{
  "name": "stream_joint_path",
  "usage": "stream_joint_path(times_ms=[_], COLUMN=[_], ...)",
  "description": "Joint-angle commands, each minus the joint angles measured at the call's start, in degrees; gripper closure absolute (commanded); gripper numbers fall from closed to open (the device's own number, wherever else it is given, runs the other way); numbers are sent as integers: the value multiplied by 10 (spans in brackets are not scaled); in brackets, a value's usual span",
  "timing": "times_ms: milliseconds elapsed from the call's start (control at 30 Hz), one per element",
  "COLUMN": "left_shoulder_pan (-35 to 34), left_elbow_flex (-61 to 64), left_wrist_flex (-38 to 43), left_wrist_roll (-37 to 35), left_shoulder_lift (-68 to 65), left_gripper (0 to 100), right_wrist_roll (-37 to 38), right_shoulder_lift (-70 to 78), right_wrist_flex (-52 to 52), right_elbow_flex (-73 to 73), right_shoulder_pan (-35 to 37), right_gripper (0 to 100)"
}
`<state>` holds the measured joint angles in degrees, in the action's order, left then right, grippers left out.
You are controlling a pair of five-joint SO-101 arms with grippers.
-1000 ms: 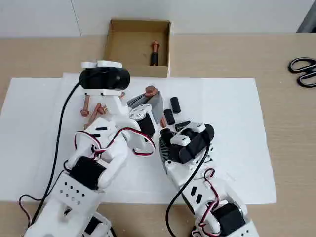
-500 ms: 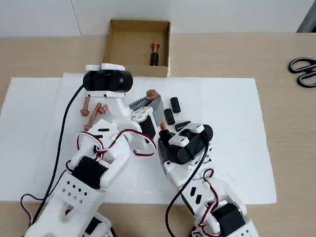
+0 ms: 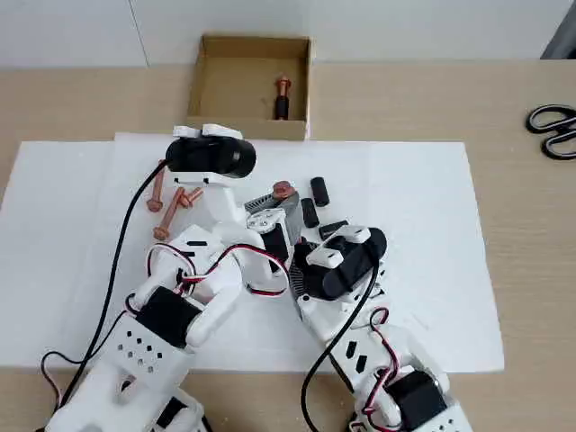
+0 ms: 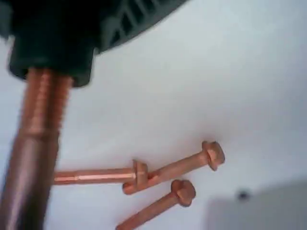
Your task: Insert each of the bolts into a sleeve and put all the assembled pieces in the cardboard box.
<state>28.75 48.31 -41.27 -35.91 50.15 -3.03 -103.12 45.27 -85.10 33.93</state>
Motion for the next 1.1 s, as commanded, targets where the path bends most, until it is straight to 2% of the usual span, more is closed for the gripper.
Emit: stream_joint_path(times_ms=[0, 533, 1067], left_shoulder_pan=[3, 43, 65], left_elbow_flex=[-7, -3, 3], left_wrist_flex=[-6, -93, -127], left_wrist_roll=[-2, -1, 25], left_shoulder_lift=[3, 3, -14], left_gripper=[994, 994, 992], right_wrist_roll=[-7, -6, -6], right_shoulder_lift=[-9, -9, -9], right_wrist_flex=[-13, -13, -12], right_elbow_flex=[20, 20, 20], right_shoulder_pan=[-1, -1, -1], right_gripper=[995, 995, 995])
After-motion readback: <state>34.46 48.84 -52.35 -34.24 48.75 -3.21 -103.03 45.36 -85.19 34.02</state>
